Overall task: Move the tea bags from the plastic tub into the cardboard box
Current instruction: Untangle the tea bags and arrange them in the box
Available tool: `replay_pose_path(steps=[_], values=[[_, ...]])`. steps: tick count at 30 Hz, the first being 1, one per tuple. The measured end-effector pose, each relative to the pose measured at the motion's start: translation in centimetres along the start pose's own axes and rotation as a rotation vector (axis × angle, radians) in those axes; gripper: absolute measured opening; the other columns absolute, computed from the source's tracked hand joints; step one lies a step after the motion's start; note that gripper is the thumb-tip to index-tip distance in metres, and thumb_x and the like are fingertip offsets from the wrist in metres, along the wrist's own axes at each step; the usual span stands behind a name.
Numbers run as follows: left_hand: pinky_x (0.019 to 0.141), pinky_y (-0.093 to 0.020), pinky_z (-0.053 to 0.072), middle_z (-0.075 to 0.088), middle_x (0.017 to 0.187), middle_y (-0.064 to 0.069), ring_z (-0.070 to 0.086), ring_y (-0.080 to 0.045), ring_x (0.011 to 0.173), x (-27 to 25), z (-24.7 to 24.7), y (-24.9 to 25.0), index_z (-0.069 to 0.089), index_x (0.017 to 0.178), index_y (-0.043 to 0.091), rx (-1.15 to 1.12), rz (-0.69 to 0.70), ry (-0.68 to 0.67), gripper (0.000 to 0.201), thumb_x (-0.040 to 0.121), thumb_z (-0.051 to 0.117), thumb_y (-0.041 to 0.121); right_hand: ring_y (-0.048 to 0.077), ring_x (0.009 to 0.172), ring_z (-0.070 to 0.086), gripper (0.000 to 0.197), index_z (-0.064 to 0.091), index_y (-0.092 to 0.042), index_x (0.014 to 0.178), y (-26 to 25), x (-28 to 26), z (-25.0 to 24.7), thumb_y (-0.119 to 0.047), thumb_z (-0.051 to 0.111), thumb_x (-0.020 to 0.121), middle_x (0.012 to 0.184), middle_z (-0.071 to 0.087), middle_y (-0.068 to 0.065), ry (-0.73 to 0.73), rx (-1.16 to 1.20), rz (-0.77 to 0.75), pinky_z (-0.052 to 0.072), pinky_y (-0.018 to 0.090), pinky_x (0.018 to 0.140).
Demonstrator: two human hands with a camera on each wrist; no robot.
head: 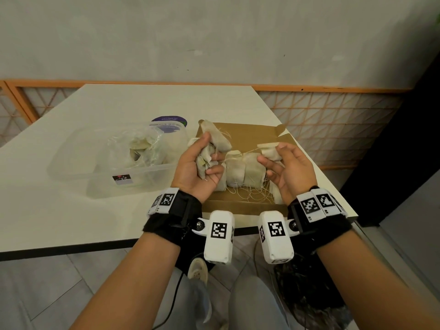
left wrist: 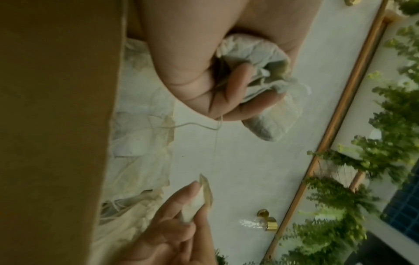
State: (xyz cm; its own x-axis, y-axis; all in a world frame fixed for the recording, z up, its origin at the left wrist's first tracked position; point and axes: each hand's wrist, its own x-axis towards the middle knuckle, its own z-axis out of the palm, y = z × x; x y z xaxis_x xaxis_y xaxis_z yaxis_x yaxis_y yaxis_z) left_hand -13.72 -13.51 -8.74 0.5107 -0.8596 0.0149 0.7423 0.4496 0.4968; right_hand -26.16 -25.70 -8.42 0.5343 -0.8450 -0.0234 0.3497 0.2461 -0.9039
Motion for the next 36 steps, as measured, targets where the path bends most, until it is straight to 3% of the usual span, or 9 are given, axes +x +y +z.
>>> replay_pose_path(steps=[4,7,11,14,19,24,29,36], values=[[0.036,-0.010,0.026,0.061,0.072,0.004,0.051,-0.002,0.049,0.3,-0.4,0.5,0.058,0.081,0.018,-0.103,0.049,0.018,0.007,0.082,0.058,0.025,0.006,0.052,0.053,0.012,0.059,-0.023,0.082,0.1,0.4,-0.1,-0.018,0.055,0.092,0.085,0.056,-0.002,0.071,-0.026,-0.050,0.029,0.013,0.034],[0.034,-0.010,0.027,0.058,0.070,0.002,0.051,-0.003,0.048,0.5,0.1,0.1,0.059,0.078,0.019,0.027,0.020,0.084,0.004,0.080,0.061,0.022,0.006,0.051,0.038,0.009,0.062,-0.020,0.084,0.3,0.6,-0.3,-0.016,0.057,0.091,0.077,0.056,0.000,0.060,-0.021,-0.061,0.024,0.013,0.033],[0.032,-0.012,0.027,0.055,0.070,-0.001,0.043,-0.006,0.056,0.6,0.4,-0.9,0.067,0.063,0.021,0.345,-0.031,0.120,0.029,0.090,0.059,0.017,0.007,0.053,0.049,0.009,0.058,-0.014,0.086,0.4,0.4,0.0,-0.014,0.053,0.093,0.076,0.058,0.006,-0.035,0.008,-0.018,0.034,0.015,0.040],[0.033,-0.012,0.025,0.053,0.071,-0.001,0.042,-0.007,0.056,0.8,0.5,-1.0,0.059,0.072,0.018,0.410,-0.027,0.133,0.020,0.092,0.058,0.016,0.009,0.060,0.057,0.011,0.058,-0.015,0.083,0.5,0.2,0.2,-0.014,0.053,0.093,0.078,0.062,0.004,-0.134,-0.050,-0.021,0.039,0.017,0.048],[0.032,-0.013,0.026,0.054,0.059,0.003,0.042,-0.006,0.047,1.0,0.4,-1.4,0.058,0.078,0.016,0.553,-0.021,0.162,0.012,0.090,0.061,0.016,0.008,0.064,0.057,0.010,0.062,-0.018,0.080,1.0,-0.1,0.5,-0.012,0.060,0.088,0.071,0.062,-0.004,-0.225,-0.235,-0.079,0.045,0.019,0.054],[0.034,-0.014,0.026,0.055,0.059,0.003,0.041,-0.008,0.046,1.1,0.1,-1.5,0.056,0.086,0.016,0.627,-0.014,0.185,0.010,0.087,0.065,0.021,0.009,0.065,0.053,0.009,0.065,-0.024,0.078,1.2,0.0,0.4,-0.017,0.065,0.084,0.072,0.062,-0.005,-0.240,-0.278,-0.064,0.038,0.022,0.055],[0.034,-0.014,0.027,0.051,0.063,0.001,0.037,-0.009,0.049,1.2,0.0,-1.6,0.054,0.094,0.014,0.648,-0.019,0.184,0.015,0.087,0.065,0.021,0.012,0.061,0.047,0.003,0.066,-0.013,0.086,1.2,0.2,0.4,-0.014,0.065,0.084,0.070,0.059,0.001,-0.221,-0.238,-0.049,0.034,0.021,0.050],[0.032,-0.014,0.026,0.047,0.066,-0.002,0.039,-0.007,0.050,1.2,0.1,-1.4,0.052,0.081,0.014,0.555,-0.040,0.166,0.012,0.088,0.061,0.014,0.013,0.061,0.050,0.008,0.064,-0.011,0.081,0.9,0.5,0.1,-0.005,0.062,0.085,0.073,0.060,0.005,-0.102,-0.097,-0.016,0.040,0.018,0.046]])
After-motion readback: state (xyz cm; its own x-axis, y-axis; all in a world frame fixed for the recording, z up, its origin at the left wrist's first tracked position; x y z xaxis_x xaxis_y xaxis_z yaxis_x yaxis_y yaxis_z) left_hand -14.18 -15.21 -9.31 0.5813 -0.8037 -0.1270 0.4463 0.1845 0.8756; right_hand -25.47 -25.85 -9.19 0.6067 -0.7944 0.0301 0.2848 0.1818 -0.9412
